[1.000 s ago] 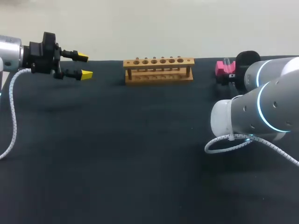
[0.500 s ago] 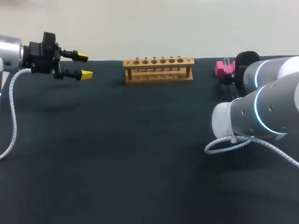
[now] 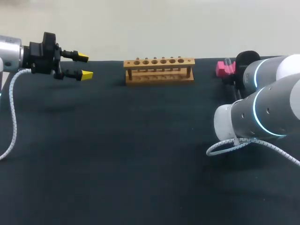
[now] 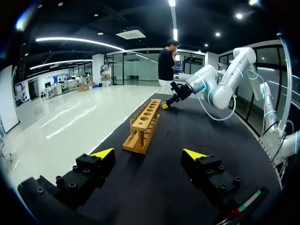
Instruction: Grasp the test tube, adjust it, and insert it.
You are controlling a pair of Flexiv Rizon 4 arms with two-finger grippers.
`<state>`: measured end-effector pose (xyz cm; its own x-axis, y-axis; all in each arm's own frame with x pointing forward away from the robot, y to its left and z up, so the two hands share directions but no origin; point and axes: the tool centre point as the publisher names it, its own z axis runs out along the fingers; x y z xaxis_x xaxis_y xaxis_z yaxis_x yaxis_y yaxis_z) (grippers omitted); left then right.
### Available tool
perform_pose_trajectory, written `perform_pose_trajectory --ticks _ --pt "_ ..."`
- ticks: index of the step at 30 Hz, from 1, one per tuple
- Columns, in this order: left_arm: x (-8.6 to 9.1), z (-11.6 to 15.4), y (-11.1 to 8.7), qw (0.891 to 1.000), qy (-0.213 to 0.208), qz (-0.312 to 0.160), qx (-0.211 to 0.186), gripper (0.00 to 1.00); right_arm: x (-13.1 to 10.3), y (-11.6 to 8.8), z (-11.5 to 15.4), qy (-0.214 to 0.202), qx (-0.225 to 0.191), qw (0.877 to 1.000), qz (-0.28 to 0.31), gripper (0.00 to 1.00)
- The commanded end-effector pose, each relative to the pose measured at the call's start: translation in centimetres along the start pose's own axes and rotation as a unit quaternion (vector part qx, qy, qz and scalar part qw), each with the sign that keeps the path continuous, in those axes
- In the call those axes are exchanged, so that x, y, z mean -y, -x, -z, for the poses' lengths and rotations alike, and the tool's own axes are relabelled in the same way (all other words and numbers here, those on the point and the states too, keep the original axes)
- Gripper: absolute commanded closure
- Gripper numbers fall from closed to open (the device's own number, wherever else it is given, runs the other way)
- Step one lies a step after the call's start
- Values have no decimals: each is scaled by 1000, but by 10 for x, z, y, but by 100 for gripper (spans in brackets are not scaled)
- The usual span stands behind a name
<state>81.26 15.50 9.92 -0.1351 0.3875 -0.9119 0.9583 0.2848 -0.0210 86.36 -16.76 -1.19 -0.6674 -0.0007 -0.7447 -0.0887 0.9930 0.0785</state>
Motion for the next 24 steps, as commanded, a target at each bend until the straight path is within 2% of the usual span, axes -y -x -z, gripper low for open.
perform_pose_trajectory --ticks 1,4,6,13,24 --pt "2 1 -1 1000 3 -2 2 0 -6 -1 -1 -10 -3 1000 -3 84" --pt "2 1 -1 1000 3 -2 2 0 -9 -3 1 -10 -5 1000 -5 90" --pt "2 1 -1 1000 3 -2 2 0 -10 -4 1 -11 -7 1000 -7 100" --pt "2 1 -1 1000 3 -2 2 0 -12 -3 9 -18 -9 1000 -15 100" --pt "2 1 -1 1000 3 -2 2 0 -14 12 27 -32 -6 999 -26 100"
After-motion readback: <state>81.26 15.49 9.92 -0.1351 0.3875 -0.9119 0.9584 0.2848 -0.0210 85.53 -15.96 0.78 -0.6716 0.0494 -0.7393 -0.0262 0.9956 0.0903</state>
